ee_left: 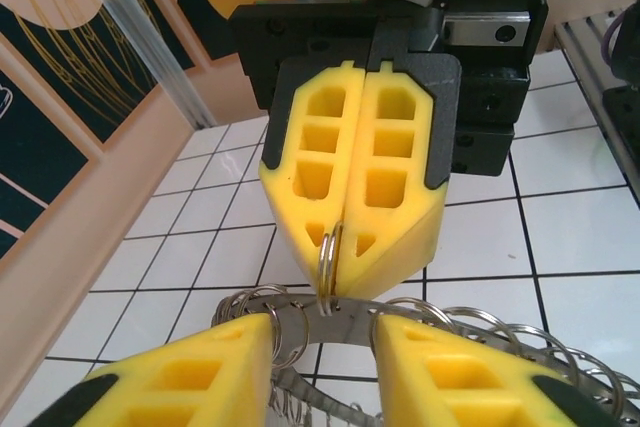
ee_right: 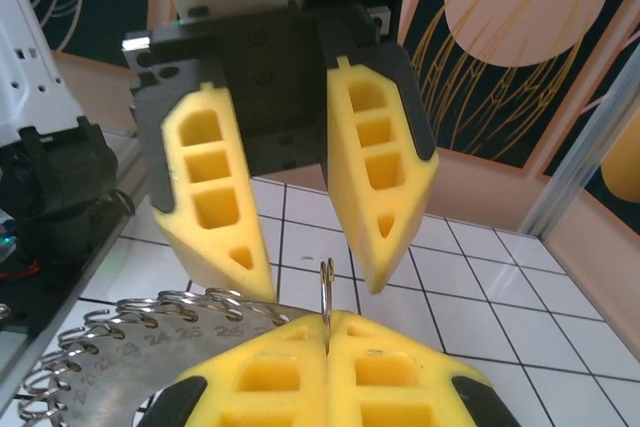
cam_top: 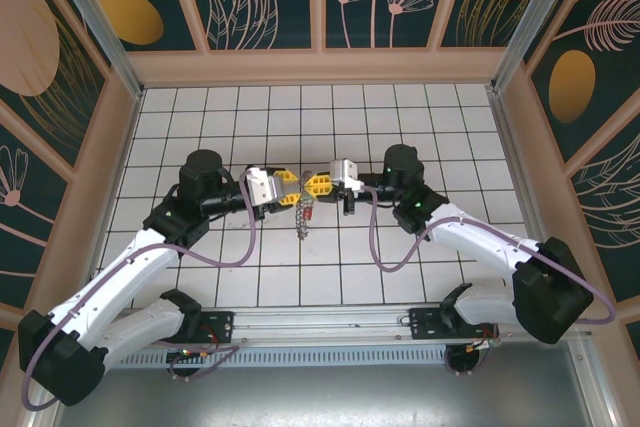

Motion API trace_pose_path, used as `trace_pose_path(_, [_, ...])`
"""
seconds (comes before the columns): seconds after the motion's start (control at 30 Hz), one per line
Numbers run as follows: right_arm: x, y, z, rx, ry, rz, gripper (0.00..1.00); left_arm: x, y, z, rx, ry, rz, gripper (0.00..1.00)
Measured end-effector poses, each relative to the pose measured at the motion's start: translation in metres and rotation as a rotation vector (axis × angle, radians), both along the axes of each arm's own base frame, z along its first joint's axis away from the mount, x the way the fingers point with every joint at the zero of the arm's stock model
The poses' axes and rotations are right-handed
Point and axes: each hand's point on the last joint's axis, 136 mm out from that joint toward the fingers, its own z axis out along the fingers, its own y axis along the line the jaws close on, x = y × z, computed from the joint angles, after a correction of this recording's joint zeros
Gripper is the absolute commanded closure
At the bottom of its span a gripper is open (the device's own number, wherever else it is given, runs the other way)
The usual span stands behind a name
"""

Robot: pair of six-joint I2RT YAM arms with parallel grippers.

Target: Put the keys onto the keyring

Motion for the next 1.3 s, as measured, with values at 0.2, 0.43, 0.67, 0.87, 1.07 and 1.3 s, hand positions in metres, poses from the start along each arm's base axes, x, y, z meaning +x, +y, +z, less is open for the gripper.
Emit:
trace_pose_path(0.2, [-0.001,0.000,0.001,0.005,0.001,0.009,1.00,-0.003,-0.003,0.001,-0.016,0.012,-0.031,0.76])
trace_pose_path(0.43, [-0.002,0.000,-0.003,-0.010,-0.007,0.010,1.00,-0.006,-0.006,0.000,-0.021,0.024,-0.060,0.79])
trace_pose_path(0.67, [-0.003,0.000,-0.013,-0.046,-0.006,0.012,1.00,-0.005,-0.008,-0.004,-0.017,0.041,-0.066,0.86])
trace_pose_path(0.87, [-0.001,-0.001,-0.016,-0.057,0.000,0.002,1.00,0.000,-0.007,-0.004,-0.020,0.051,-0.042,0.46])
trace_pose_path(1.07, [0.026,-0.037,-0.005,-0.036,-0.028,-0.165,1.00,0.025,-0.001,0.008,-0.077,0.094,0.118,0.20])
trace_pose_path(1.3, [0.078,-0.108,0.015,0.020,-0.031,-0.522,1.00,0.093,0.016,-0.005,-0.124,0.307,0.496,0.05])
